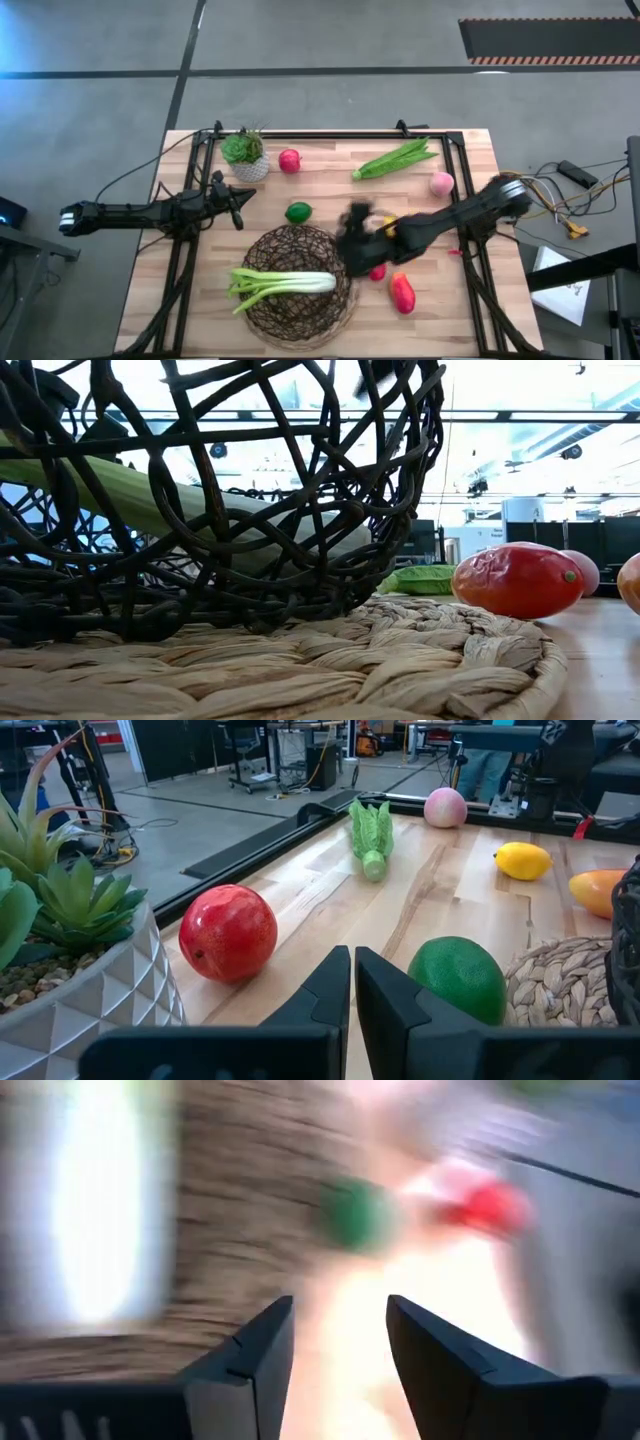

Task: Build produce basket
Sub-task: Put the lettuce into the mesh basket

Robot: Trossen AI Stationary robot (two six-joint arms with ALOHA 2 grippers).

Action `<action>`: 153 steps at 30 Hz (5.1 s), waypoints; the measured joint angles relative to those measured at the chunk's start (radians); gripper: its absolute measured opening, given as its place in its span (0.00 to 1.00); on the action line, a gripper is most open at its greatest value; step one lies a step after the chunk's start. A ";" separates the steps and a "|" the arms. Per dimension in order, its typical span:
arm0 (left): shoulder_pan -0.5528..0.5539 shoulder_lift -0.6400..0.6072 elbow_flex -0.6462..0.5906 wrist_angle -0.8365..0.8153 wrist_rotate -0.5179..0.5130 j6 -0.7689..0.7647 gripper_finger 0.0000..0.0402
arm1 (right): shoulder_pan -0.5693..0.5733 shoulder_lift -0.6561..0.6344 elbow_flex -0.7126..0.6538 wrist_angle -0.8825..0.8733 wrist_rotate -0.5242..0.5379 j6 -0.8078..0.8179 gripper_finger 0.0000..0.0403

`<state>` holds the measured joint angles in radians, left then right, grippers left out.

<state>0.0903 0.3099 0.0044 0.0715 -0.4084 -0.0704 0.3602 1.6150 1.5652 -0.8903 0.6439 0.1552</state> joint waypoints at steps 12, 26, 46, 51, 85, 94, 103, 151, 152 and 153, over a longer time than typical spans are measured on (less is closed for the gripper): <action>0.000 0.000 0.000 0.000 0.000 0.000 0.01 | -0.418 -0.340 -0.504 0.046 0.023 0.531 0.24; 0.000 0.004 0.000 0.000 0.000 0.000 0.01 | -0.854 -0.082 -0.566 0.741 -0.577 0.297 0.34; 0.000 0.005 0.000 0.000 0.000 0.000 0.01 | -0.587 0.038 -0.368 -0.023 -0.560 0.129 0.16; 0.000 0.006 0.000 0.000 0.000 0.000 0.01 | -0.523 -0.130 -0.472 0.008 -0.402 0.230 0.16; 0.000 0.006 0.000 0.000 0.000 0.000 0.01 | -0.647 0.141 -0.273 -0.090 -0.487 0.140 0.02; 0.000 0.007 0.000 0.000 0.000 0.000 0.01 | -0.563 -0.132 -0.499 -0.277 -0.348 0.363 0.02; 0.000 0.007 0.000 0.000 0.000 0.000 0.01 | -0.747 -0.418 -0.709 0.064 -0.408 0.557 0.15; 0.000 0.007 0.000 0.000 0.000 0.000 0.01 | -0.898 -0.085 -0.718 0.537 -0.648 0.178 0.64; 0.000 0.007 0.000 0.000 0.000 0.000 0.01 | -0.887 -0.093 -0.719 0.535 -0.635 0.167 0.64; 0.000 0.007 0.000 0.000 0.000 0.000 0.01 | -0.879 -0.101 -0.720 0.532 -0.612 0.178 0.63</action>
<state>0.0906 0.3168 0.0044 0.0715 -0.4088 -0.0708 -0.5193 1.5138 0.8457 -0.3586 0.0322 0.3328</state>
